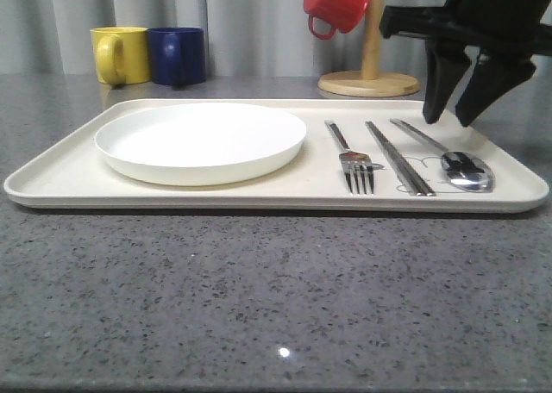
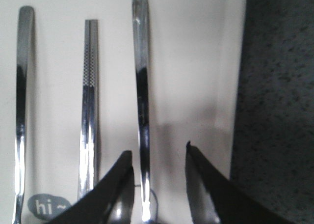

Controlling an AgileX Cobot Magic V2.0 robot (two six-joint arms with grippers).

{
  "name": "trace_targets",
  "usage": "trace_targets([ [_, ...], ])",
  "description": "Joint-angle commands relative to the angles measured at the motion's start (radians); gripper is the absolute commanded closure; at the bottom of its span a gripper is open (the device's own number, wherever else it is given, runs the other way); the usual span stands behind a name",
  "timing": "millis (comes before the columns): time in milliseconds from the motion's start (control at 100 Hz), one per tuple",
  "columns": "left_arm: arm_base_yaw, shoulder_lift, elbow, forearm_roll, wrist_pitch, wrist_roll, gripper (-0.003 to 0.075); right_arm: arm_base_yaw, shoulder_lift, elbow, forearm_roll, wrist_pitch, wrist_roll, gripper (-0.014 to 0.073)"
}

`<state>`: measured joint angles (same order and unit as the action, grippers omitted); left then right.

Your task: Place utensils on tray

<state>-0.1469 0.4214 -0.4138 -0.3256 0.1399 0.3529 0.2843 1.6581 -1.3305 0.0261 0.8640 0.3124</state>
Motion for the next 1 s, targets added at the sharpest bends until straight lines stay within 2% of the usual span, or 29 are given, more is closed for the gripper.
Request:
trace_targets([
  [0, 0.001, 0.007, -0.028, -0.006, -0.073, -0.004, 0.0738, -0.001, -0.097, -0.027, -0.068, -0.013, -0.003, 0.0315],
  [120, 0.001, 0.007, -0.028, -0.006, -0.073, -0.004, 0.0738, -0.002, -0.165, -0.027, -0.160, 0.010, -0.003, 0.0315],
  [430, 0.001, 0.007, -0.028, -0.006, -0.073, -0.004, 0.0738, -0.013, -0.407, 0.072, -0.247, -0.031, -0.003, 0.0315],
  [760, 0.001, 0.007, -0.028, -0.006, -0.072, -0.004, 0.0738, -0.180, -0.714, 0.316, -0.243, -0.087, -0.003, 0.0315],
  [990, 0.001, 0.007, -0.028, -0.006, -0.072, -0.004, 0.0738, -0.194, -1.021, 0.541, -0.243, -0.195, -0.003, 0.0315],
])
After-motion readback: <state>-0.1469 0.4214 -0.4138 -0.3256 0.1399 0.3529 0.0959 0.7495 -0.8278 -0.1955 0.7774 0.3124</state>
